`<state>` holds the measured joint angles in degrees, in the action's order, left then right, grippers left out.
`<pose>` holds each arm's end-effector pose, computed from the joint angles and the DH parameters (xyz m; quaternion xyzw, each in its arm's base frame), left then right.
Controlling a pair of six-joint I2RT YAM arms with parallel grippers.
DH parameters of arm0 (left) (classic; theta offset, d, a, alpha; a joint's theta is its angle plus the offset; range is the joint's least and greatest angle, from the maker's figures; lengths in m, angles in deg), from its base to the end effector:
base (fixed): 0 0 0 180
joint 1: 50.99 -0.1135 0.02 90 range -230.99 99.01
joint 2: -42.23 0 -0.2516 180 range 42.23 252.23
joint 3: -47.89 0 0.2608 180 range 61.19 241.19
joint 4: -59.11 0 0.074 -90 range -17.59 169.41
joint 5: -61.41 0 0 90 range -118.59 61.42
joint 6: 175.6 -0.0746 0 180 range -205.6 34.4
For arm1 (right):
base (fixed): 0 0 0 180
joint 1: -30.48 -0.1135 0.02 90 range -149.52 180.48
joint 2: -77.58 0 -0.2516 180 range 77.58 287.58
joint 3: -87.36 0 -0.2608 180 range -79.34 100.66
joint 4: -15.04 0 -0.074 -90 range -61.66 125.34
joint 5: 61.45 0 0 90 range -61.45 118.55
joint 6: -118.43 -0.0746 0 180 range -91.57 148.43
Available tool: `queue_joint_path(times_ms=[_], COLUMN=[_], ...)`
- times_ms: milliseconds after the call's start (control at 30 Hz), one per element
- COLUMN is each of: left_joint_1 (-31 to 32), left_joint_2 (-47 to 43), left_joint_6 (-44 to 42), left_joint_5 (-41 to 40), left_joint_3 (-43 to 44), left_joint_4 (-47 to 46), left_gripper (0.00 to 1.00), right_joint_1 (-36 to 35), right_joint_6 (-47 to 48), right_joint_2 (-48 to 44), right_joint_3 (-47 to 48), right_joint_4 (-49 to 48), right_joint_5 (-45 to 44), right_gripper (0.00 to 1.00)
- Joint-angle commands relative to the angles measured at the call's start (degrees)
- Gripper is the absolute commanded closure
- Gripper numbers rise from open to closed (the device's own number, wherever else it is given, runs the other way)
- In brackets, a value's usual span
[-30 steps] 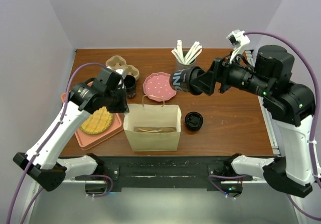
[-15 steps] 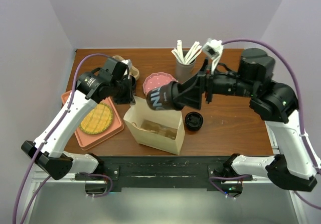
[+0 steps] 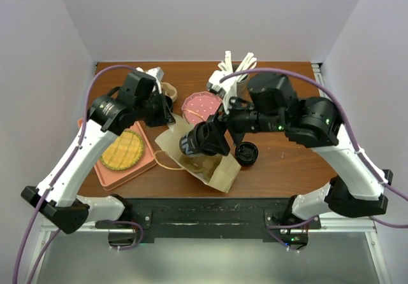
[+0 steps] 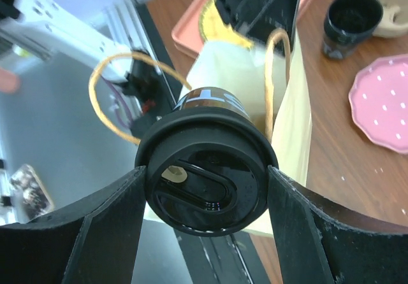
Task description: Pack the takeout coffee
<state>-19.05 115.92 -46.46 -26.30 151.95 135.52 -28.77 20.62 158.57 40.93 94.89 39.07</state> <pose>0.2339 -0.1493 0.3799 -0.0508 0.9258 -0.2326 0.2937 0.1264 0.2390 0.5016 -0.4120 0.7453 0.3515 0.3888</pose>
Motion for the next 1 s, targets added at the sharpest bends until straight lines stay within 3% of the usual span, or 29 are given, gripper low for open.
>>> queue_joint_path(times_ms=[0,233,400,600,767,967], left_joint_1=[-0.04,0.57,0.58,0.66,0.58,0.66], left_joint_2=[-6.44,-13.56,-16.30,-11.82,-15.77,-20.42], left_joint_6=[3.58,3.67,2.62,2.70,4.98,3.24], left_joint_5=[-0.43,0.62,-5.09,-9.31,-7.74,-2.65], left_joint_3=[-5.06,-12.70,-15.18,-12.10,-14.73,-17.55], left_joint_4=[-5.89,-10.46,-9.86,-3.17,-8.96,-13.28], left_gripper=[1.00,1.00,1.00,1.00,1.00,1.00], right_joint_1=[-7.10,-19.76,-22.49,-23.72,-23.81,-23.90], right_joint_6=[1.05,-1.68,-2.03,-1.86,-0.80,-2.64], right_joint_2=[1.44,8.65,11.11,16.39,14.29,11.39], right_joint_3=[2.08,4.71,3.30,10.86,-0.11,-9.78], right_joint_4=[7.37,12.82,11.77,12.30,4.06,0.70], right_joint_5=[-15.16,-32.22,-38.11,-41.38,-40.58,-43.48], right_gripper=[0.78,0.78,0.79,0.79,0.78,0.79])
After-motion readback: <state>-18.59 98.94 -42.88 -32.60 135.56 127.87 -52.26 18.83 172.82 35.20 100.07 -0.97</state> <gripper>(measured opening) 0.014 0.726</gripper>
